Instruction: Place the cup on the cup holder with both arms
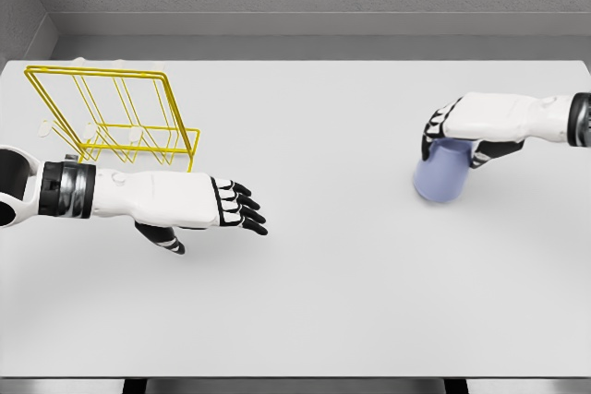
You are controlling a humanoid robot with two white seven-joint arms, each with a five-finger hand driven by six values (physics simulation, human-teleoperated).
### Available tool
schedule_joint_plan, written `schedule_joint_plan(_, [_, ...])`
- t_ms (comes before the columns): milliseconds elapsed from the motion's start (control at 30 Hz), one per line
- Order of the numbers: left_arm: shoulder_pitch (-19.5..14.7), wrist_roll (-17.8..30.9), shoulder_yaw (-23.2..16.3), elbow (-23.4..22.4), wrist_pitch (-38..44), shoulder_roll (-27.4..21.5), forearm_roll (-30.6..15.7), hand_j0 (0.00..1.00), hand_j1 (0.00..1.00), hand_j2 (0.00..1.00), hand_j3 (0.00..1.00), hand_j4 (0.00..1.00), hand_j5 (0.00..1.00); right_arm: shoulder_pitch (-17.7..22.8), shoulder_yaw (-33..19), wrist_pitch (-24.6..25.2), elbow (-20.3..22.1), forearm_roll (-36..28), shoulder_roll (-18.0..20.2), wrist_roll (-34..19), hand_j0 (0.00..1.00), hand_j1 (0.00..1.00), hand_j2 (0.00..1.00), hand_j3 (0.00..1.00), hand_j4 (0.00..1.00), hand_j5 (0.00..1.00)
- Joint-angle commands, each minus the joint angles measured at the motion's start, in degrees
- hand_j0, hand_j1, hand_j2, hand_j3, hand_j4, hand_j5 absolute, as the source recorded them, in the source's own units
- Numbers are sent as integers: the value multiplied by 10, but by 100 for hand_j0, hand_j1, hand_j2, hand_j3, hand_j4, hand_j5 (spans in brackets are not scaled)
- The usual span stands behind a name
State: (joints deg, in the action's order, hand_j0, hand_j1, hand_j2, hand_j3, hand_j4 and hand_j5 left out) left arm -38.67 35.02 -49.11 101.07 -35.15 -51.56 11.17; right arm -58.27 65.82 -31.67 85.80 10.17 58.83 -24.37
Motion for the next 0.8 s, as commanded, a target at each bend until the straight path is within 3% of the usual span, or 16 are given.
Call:
schedule_joint_plan(0, [0, 0, 1, 0, 1, 0, -4, 100, 100, 100, 100, 100, 100, 0, -1, 1, 6, -3, -6, 0, 56, 56, 56, 56, 56, 56])
schedule_joint_plan(500, [1, 0, 0, 0, 1, 8, -3, 100, 100, 100, 100, 100, 100, -20, -1, 1, 47, -4, -39, 0, 56, 56, 56, 56, 56, 56])
schedule_joint_plan(567, [19, 0, 0, 0, 1, 8, 4, 100, 100, 100, 100, 100, 100, -21, -2, 1, 53, -5, -42, 0, 56, 56, 56, 56, 56, 56])
schedule_joint_plan(767, [21, 0, 2, 0, 1, 8, 3, 100, 100, 100, 100, 100, 100, -24, -1, 1, 64, -6, -50, 1, 56, 56, 56, 56, 56, 56])
